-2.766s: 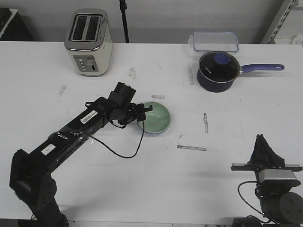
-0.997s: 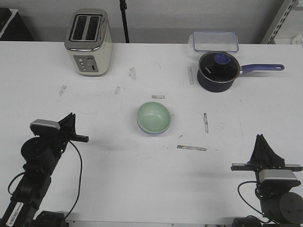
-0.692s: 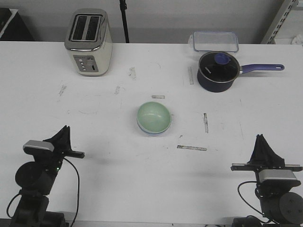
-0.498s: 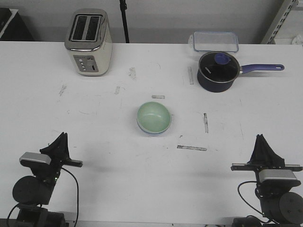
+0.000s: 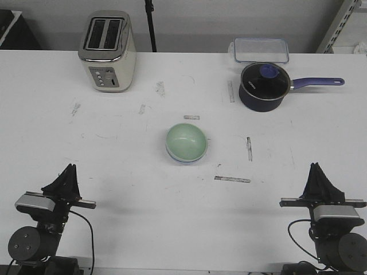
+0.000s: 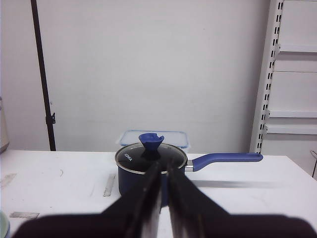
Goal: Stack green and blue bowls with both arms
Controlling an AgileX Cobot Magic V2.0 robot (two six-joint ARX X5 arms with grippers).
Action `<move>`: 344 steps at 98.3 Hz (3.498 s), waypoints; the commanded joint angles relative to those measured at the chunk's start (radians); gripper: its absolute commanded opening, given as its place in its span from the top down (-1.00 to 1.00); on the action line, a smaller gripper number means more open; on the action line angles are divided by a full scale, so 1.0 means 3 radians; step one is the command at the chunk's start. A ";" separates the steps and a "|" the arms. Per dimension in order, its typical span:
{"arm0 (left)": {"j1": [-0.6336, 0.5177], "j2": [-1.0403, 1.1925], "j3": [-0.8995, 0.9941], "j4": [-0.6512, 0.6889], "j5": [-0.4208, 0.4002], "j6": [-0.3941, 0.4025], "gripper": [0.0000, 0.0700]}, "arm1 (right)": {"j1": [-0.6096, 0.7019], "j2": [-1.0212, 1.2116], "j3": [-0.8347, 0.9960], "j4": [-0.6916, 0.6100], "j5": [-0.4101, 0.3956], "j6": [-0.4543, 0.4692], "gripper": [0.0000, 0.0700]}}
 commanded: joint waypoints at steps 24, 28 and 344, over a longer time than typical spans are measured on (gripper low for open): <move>-0.0003 -0.0006 0.0018 0.0056 0.0000 0.0015 1.00 | 0.0004 -0.0003 0.0010 0.0046 0.0000 0.0043 0.95; -0.0003 -0.0006 0.0010 0.0051 0.0008 0.0018 1.00 | 0.0004 -0.0003 0.0010 0.0046 0.0000 0.0043 0.95; 0.0153 -0.0486 -0.1100 0.0328 -0.0108 0.0028 0.99 | -0.0273 -0.0697 -0.0968 0.0187 -0.0245 0.0070 0.96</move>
